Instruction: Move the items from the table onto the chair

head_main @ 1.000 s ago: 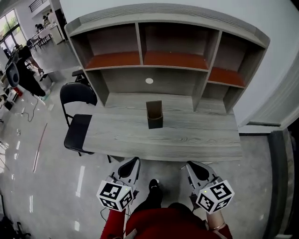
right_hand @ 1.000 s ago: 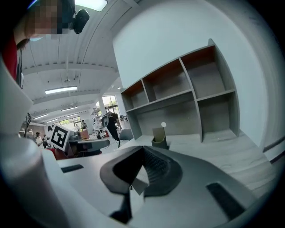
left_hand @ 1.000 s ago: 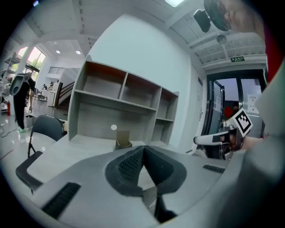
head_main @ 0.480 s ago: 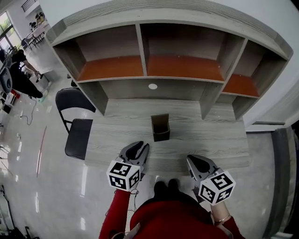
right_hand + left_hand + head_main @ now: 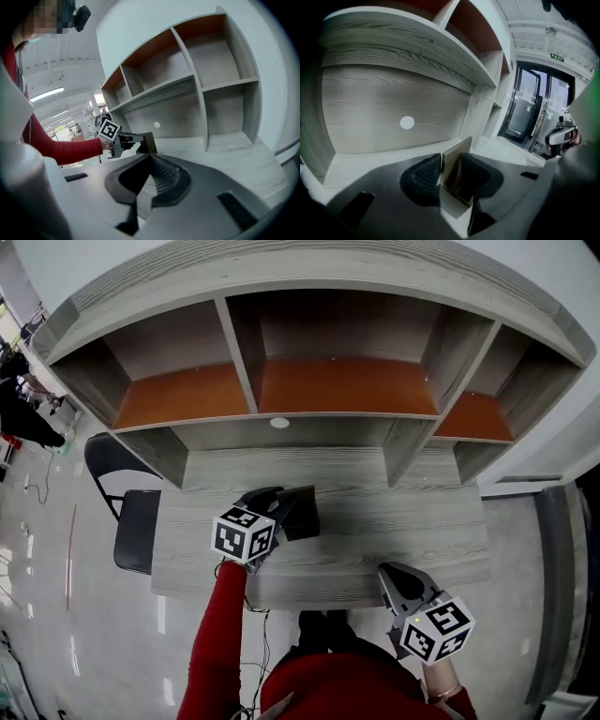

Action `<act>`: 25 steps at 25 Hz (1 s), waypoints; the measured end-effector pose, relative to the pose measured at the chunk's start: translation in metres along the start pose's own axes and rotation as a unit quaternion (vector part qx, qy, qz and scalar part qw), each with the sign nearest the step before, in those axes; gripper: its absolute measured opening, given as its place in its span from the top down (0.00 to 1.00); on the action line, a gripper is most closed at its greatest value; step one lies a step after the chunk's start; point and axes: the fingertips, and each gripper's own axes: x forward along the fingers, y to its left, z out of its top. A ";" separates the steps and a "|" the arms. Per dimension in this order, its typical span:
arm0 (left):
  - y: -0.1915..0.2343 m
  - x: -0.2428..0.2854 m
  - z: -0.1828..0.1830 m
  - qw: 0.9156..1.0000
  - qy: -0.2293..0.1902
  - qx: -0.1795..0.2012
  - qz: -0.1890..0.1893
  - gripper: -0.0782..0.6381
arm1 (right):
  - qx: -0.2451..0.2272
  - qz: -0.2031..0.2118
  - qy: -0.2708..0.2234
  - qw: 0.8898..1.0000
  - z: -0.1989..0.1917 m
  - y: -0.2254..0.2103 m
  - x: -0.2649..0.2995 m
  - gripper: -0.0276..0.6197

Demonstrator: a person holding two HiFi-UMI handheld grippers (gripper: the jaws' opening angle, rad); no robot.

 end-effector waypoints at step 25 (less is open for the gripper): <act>-0.044 -0.309 -0.048 0.906 -0.118 -0.123 0.388 0.84 | -0.079 0.239 0.050 0.967 0.011 0.104 0.037 0.94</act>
